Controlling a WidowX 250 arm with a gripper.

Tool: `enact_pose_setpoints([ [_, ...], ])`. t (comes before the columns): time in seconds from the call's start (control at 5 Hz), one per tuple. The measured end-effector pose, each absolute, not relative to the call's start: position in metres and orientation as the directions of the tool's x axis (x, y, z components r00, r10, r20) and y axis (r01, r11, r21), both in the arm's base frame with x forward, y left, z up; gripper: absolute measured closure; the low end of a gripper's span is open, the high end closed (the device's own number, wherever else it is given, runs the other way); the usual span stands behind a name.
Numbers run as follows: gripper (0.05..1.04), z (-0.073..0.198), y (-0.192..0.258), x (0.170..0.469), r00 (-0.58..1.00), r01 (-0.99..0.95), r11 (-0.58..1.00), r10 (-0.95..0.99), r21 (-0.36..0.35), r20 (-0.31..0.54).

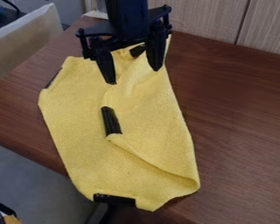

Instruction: Fold the cloth from top left to right

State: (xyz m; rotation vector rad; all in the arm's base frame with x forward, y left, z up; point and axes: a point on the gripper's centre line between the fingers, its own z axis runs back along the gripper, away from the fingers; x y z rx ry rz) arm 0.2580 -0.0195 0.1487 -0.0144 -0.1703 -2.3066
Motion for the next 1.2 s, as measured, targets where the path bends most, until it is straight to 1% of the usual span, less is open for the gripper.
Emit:
enact_pose_setpoints([
  [0.2,0.083,0.142,-0.019,0.257,-0.677,0.735,-0.670,-0.731,0.100,0.082],
  [0.4,0.083,0.143,0.000,0.254,-0.667,0.745,-0.662,-0.741,0.081,0.076],
  [0.6,0.083,0.144,0.020,0.251,-0.693,0.721,-0.690,-0.716,0.073,0.078],
  [0.8,0.083,0.146,0.045,0.250,-0.718,0.695,-0.715,-0.694,0.069,0.049],
  [1.0,0.083,0.137,0.098,0.248,-0.743,0.666,-0.740,-0.669,0.093,-0.006],
  [1.2,0.083,0.123,0.125,0.245,-0.743,0.666,-0.743,-0.668,0.064,-0.030],
])
